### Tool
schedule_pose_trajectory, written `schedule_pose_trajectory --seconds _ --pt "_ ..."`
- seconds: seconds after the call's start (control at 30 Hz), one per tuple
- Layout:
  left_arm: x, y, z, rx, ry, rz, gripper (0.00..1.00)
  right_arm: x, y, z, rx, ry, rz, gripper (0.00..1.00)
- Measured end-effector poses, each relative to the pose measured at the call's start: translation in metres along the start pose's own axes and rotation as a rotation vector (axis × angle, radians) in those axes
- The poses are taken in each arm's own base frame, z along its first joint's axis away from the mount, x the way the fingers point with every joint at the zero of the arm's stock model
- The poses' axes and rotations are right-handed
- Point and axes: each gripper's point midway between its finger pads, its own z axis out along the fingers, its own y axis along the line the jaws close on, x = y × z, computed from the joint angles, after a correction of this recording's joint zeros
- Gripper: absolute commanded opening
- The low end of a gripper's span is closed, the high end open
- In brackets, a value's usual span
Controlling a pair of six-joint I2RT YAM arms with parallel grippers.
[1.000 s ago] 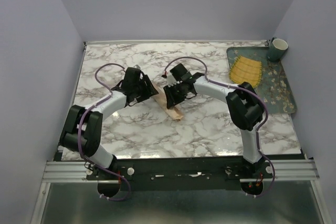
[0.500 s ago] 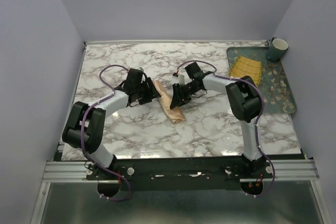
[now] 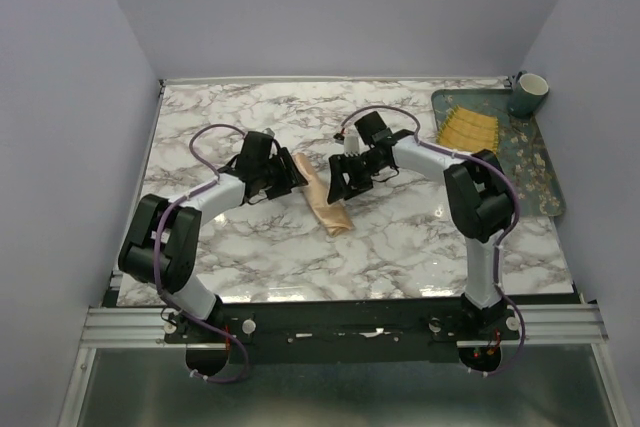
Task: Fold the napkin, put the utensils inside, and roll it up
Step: Roll the napkin with the utensil
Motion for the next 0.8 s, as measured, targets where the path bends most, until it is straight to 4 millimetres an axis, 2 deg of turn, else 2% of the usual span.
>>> schedule_pose_trajectory --seconds 0.2,0.47,0.63,0.8 --pt "-0.004 -0.001 -0.008 0.0 -0.037 -0.012 0.63 -0.005 -0.002 -0.018 0.179 -0.038 -0.043 0.86" --pt "-0.013 -0.002 -0.022 -0.01 -0.106 -0.016 0.63 0.009 0.022 0.004 0.433 -0.024 -0.182 0.92" --pt "-0.024 0.005 -0.039 -0.027 -0.174 -0.035 0.62 0.003 0.043 0.014 0.584 -0.047 -0.269 0.96" --pt "-0.03 0.016 -0.049 -0.045 -0.21 -0.057 0.63 -0.008 0.041 0.017 0.718 -0.074 -0.294 0.97"
